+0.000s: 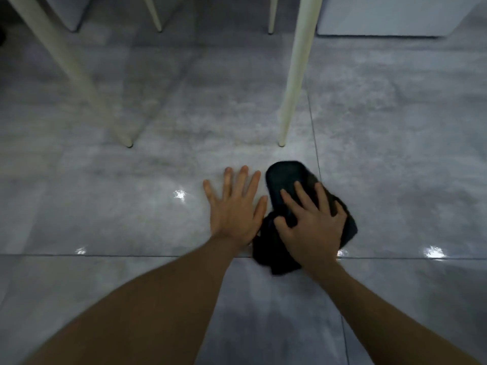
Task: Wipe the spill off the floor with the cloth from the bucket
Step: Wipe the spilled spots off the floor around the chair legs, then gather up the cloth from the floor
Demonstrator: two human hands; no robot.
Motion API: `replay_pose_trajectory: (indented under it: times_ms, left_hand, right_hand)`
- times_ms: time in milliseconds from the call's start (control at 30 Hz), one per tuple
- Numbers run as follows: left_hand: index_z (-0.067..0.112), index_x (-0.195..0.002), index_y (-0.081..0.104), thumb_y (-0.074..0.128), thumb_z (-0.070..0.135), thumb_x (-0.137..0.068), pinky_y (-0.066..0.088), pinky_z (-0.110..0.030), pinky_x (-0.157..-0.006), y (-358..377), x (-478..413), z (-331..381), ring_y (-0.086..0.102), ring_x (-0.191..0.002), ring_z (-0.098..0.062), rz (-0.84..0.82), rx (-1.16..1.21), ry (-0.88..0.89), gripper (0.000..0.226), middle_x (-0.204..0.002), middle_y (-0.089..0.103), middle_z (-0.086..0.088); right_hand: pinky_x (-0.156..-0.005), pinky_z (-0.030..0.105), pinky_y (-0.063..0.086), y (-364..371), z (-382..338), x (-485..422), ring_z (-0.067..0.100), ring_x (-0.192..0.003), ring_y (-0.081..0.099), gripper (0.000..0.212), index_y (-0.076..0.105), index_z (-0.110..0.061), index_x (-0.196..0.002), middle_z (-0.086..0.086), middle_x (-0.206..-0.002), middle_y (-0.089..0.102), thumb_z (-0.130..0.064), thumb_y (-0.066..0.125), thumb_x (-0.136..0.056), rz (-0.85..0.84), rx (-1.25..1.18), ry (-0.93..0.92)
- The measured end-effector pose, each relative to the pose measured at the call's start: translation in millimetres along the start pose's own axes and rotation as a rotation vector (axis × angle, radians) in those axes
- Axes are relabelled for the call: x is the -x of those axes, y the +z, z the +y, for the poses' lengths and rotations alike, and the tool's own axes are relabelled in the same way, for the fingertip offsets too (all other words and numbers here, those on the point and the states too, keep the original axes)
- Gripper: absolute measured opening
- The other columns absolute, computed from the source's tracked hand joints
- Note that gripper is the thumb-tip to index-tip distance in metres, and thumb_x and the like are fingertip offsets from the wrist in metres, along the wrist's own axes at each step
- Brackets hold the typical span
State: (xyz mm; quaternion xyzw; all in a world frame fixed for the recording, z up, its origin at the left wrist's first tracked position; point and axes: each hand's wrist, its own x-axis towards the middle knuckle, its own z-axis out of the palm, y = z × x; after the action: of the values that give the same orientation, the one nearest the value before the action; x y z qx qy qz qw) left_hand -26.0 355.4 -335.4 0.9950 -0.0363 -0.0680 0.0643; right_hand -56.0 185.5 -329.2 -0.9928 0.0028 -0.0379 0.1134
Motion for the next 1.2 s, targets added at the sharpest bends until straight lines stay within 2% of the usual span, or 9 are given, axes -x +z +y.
replay_pose_trajectory:
  times_ms: [167, 333, 500, 600, 667, 733, 833, 1033, 1200]
  left_hand:
    - [0.039, -0.16, -0.001, 0.012, 0.065, -0.1, -0.01, -0.07, -0.114, -3, 25, -44, -0.015, -0.154, -0.03, -0.022, 0.037, -0.042, 0.066, -0.168, -0.009, 0.01]
    - [0.032, -0.154, 0.037, 0.011, 0.056, -0.101, 0.004, -0.061, -0.118, -13, 25, -57, 0.011, -0.154, -0.02, 0.065, 0.193, -0.052, 0.063, -0.164, 0.028, 0.007]
    - [0.015, -0.129, 0.064, 0.025, 0.059, -0.095, 0.034, -0.039, -0.102, -29, 32, -62, 0.05, -0.12, -0.023, 0.21, 0.344, -0.057, 0.068, -0.126, 0.06, -0.002]
    - [0.014, -0.135, 0.06, 0.024, 0.07, -0.09, 0.038, -0.035, -0.097, -39, 34, -49, 0.05, -0.112, -0.022, 0.155, 0.474, -0.117, 0.081, -0.12, 0.06, -0.002]
    - [0.014, -0.141, 0.054, 0.023, 0.075, -0.088, 0.038, -0.035, -0.099, -46, 30, -36, 0.049, -0.113, -0.022, 0.128, 0.507, -0.095, 0.087, -0.124, 0.059, -0.003]
    - [0.012, -0.146, 0.047, 0.022, 0.073, -0.088, 0.036, -0.035, -0.1, -47, 27, -27, 0.047, -0.117, -0.023, 0.107, 0.463, -0.052, 0.088, -0.13, 0.056, -0.005]
    - [0.009, -0.149, 0.042, 0.02, 0.061, -0.085, 0.037, -0.038, -0.101, -40, 29, -22, 0.044, -0.121, -0.027, 0.063, 0.318, -0.022, 0.086, -0.138, 0.051, -0.01]
    - [0.012, -0.145, 0.04, 0.039, 0.037, -0.095, 0.044, -0.036, -0.078, -37, 19, 7, 0.044, -0.114, -0.029, -0.036, 0.202, -0.056, 0.056, -0.136, 0.043, -0.014]
    - [0.011, -0.128, 0.048, 0.049, 0.026, -0.096, 0.044, -0.04, -0.074, -49, -10, 59, 0.054, -0.102, -0.032, -0.084, 0.29, 0.057, 0.035, -0.129, 0.045, -0.013]
  right_hand:
    - [-0.106, 0.059, 0.029, -2, 2, 35, 0.03, -0.146, 0.038, 0.057, 0.06, -0.043, -0.136, -0.009, -0.153, 0.048, -0.06, 0.053, -0.082, -0.014, -0.001, -0.27]
    - [-0.11, 0.059, 0.025, 13, -63, -21, 0.029, -0.149, 0.032, 0.058, 0.059, -0.046, -0.136, -0.009, -0.154, 0.048, -0.063, 0.043, -0.084, -0.067, -0.019, -0.063]
    - [-0.115, 0.058, 0.017, 14, -88, -27, 0.025, -0.153, 0.023, 0.062, 0.052, -0.048, -0.142, -0.012, -0.159, 0.04, -0.066, 0.029, -0.087, -0.157, -0.05, -0.177]
    - [-0.117, 0.049, 0.018, -3, -82, -30, 0.02, -0.148, 0.032, 0.064, 0.06, -0.037, -0.137, -0.007, -0.154, 0.048, -0.062, 0.036, -0.084, -0.138, -0.396, -0.105]
    - [-0.111, 0.047, 0.032, -10, -73, -32, 0.022, -0.136, 0.048, 0.057, 0.066, -0.025, -0.132, -0.002, -0.142, 0.059, -0.054, 0.047, -0.086, 0.048, -0.514, -0.104]
    - [-0.104, 0.046, 0.036, -10, -62, -34, 0.023, -0.13, 0.048, 0.056, 0.063, -0.023, -0.134, 0.0, -0.136, 0.061, -0.053, 0.049, -0.089, 0.134, -0.419, -0.025]
    - [-0.097, 0.048, 0.037, -4, -52, -40, 0.033, -0.121, 0.049, 0.061, 0.053, -0.018, -0.141, 0.011, -0.129, 0.06, -0.058, 0.047, -0.095, 0.018, -0.265, 0.143]
    - [-0.063, 0.037, 0.048, -5, -43, -42, 0.026, -0.079, 0.06, 0.044, 0.06, -0.014, -0.102, 0.006, -0.091, 0.061, -0.057, 0.05, -0.098, -0.047, -0.284, 0.134]
    - [-0.062, 0.037, 0.049, -36, 0, -36, 0.022, -0.07, 0.06, 0.039, 0.062, -0.016, -0.092, 0.001, -0.081, 0.062, -0.054, 0.055, -0.097, 0.067, -0.378, 0.292]
